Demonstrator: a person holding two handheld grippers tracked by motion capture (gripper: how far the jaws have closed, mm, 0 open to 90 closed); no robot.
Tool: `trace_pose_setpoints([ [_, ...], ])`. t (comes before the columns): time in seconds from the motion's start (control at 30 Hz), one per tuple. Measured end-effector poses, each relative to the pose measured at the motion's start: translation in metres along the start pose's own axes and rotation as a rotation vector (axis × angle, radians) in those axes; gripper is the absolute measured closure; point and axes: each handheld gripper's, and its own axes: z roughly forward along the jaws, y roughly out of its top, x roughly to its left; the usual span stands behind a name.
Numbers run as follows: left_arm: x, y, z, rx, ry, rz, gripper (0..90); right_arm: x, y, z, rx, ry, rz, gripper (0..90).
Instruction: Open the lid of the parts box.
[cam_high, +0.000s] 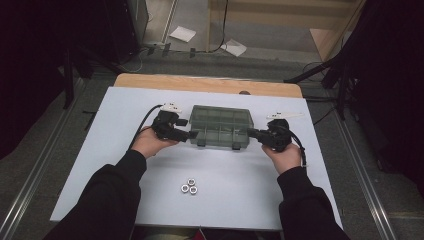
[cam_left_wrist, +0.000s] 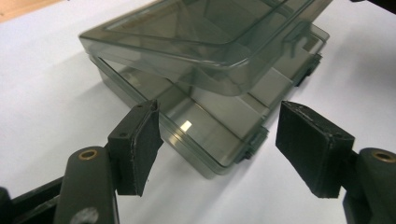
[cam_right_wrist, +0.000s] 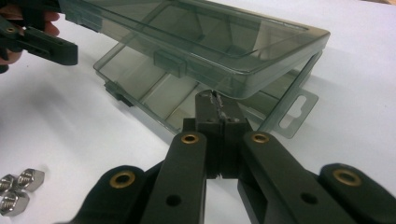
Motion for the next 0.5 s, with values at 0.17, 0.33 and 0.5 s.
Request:
trace_pose_setpoints([
  [0.17, 0.007, 0.007, -0.002, -0.010, -0.002, 0.003, 29.8, 0.000, 0.005, -0.001, -0.001, 0.002, 0.001, 90.0],
  [0.33, 0.009, 0.013, -0.003, -0.013, 0.003, 0.012, 29.9, 0.000, 0.010, -0.001, 0.005, 0.005, -0.013, 90.0],
  [0.5, 0.010, 0.019, -0.002, -0.021, 0.017, 0.024, 29.9, 0.000, 0.014, -0.001, -0.001, 0.005, -0.012, 90.0],
])
